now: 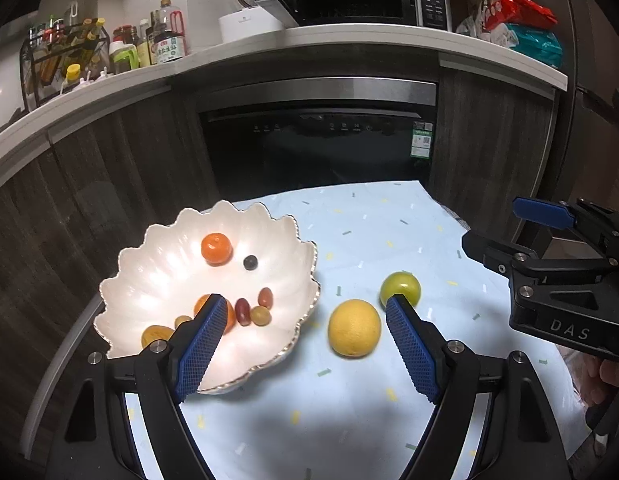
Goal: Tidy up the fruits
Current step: 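Withdraw both open tools from the bowl toward the grapefruit and green apple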
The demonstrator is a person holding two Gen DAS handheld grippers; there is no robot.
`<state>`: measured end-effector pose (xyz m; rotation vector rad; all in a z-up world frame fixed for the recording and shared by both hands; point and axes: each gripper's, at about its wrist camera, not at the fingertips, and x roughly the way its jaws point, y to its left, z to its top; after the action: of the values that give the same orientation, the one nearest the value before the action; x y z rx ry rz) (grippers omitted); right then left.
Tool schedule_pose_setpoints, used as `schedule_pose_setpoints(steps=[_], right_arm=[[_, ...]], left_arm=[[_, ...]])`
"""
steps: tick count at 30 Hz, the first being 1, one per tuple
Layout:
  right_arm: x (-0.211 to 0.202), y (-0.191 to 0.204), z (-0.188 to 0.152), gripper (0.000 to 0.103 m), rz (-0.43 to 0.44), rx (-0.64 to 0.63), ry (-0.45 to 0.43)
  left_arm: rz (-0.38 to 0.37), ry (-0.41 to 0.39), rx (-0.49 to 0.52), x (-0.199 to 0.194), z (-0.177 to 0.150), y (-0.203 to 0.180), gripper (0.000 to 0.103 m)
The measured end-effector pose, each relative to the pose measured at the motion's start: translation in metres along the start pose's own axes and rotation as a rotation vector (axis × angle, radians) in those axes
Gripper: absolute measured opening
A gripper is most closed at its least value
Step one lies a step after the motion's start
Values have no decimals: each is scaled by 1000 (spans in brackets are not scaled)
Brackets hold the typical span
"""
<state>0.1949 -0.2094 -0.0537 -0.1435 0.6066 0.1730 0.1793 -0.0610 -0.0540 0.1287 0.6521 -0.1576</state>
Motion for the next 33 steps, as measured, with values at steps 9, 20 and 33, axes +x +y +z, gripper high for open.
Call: schedule_pose_setpoints(steps=[9,20,33], right_arm=[[6,-7,-12,74,41,-20,16],[22,-16,-27,74,77,-48,50],[49,-17,-41,74,124,-100,85]], left_arm=[[-22,28,21,8,-8,-18,81],[-52,70,39,25,-24,-39,81],[-59,113,49,59,-36,-47,73]])
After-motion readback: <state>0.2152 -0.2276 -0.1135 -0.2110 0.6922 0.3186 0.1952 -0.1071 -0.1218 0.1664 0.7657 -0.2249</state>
